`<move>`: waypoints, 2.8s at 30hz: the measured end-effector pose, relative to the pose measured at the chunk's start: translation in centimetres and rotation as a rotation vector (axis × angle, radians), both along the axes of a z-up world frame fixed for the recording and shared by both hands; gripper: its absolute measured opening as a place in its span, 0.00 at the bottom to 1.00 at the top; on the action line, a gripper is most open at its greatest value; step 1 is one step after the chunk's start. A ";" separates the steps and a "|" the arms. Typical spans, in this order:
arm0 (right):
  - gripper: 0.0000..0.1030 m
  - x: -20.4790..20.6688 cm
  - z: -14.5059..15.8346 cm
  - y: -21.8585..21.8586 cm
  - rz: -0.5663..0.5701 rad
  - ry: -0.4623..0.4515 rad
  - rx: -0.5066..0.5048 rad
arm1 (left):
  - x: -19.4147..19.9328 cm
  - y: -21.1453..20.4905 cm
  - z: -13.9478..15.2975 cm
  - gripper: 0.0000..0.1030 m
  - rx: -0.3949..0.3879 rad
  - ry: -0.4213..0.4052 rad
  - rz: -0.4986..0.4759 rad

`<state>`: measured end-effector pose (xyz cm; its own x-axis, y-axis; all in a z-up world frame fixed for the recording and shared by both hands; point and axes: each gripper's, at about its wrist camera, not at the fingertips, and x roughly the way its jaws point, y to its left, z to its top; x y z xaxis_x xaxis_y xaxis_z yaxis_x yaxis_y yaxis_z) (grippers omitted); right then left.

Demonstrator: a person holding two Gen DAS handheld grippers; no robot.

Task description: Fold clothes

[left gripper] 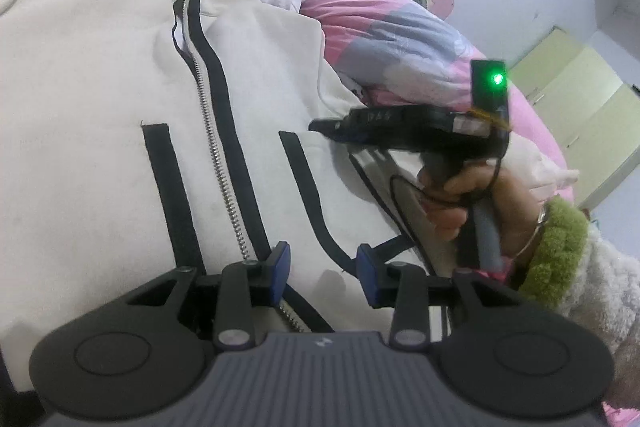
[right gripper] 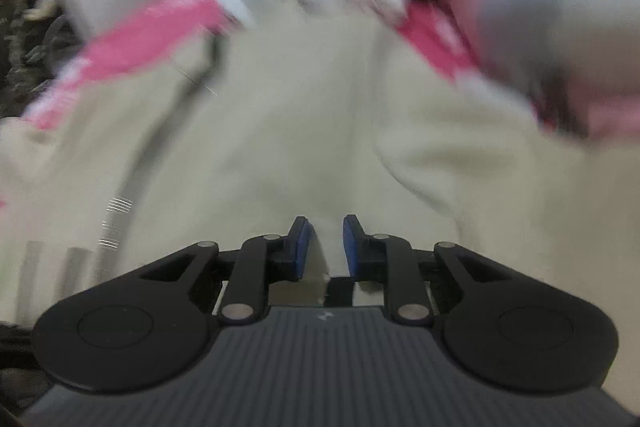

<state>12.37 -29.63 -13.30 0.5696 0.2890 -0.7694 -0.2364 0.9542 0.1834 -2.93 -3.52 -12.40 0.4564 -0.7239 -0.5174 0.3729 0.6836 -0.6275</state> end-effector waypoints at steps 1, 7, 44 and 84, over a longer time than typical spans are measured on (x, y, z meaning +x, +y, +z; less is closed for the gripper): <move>0.16 0.2 0.4 0.1 -0.009 -0.007 0.012 | -0.1 -0.1 0.2 0.37 0.011 -0.005 -0.001; 0.19 -6.2 10.6 -4.5 -0.049 -0.173 0.065 | -0.2 0.4 0.5 0.38 0.009 0.003 0.003; 0.10 -15.2 18.3 -26.5 -0.672 -0.288 0.286 | -1.9 -9.5 0.4 0.29 0.116 0.055 -0.353; 0.46 -21.4 7.6 8.6 0.378 0.057 0.275 | -3.6 11.6 2.6 0.63 -0.009 0.068 0.161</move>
